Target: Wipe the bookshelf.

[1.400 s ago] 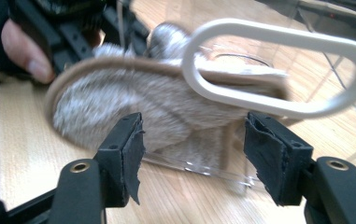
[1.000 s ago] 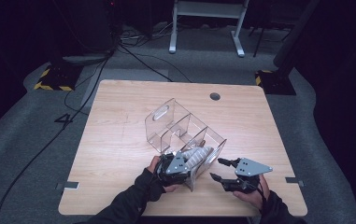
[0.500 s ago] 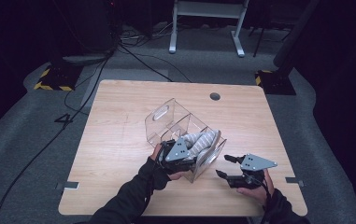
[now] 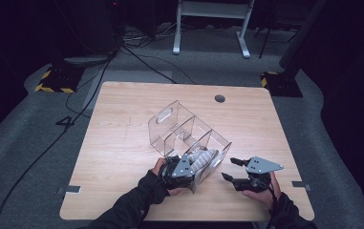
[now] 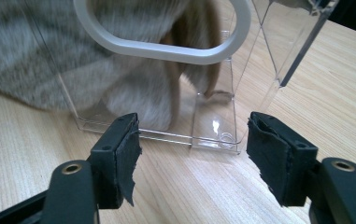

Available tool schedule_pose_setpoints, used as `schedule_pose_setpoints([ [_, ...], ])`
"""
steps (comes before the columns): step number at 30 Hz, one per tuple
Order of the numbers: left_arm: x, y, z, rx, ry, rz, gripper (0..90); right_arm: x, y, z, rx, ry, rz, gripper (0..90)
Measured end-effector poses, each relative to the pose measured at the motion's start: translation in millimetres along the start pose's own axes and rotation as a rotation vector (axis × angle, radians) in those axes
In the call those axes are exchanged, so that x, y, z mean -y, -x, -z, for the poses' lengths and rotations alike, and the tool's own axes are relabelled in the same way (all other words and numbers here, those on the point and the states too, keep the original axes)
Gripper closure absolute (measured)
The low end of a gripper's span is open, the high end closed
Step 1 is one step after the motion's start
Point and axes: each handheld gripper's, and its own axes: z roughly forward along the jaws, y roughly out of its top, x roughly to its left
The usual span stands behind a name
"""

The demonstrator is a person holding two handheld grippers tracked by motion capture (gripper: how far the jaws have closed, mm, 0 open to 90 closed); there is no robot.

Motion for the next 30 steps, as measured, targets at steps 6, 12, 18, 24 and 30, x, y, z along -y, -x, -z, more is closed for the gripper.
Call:
schedule_pose_setpoints([
  [6,11.9,3.8,-7.0,0.024,-0.042,0.009,66.9,2.8,3.7,-0.6,0.015,-0.01,-0.018,35.2],
  [12,9.1,5.9,3.2,0.022,-0.022,-0.009,67.0,3.0,2.7,-2.2,0.015,-0.012,-0.021,35.2],
  [18,-11.4,-2.4,22.0,0.003,0.088,-0.013,67.0,2.7,2.3,-2.2,0.018,-0.009,-0.022,35.3],
  [24,-40.3,-9.3,29.7,-0.024,0.173,-0.025,66.9,2.5,3.3,-1.6,0.021,-0.007,-0.026,35.3],
  [30,-61.0,-19.2,18.2,-0.03,0.207,-0.018,66.9,2.9,2.9,-2.3,0.017,-0.008,-0.025,35.3],
])
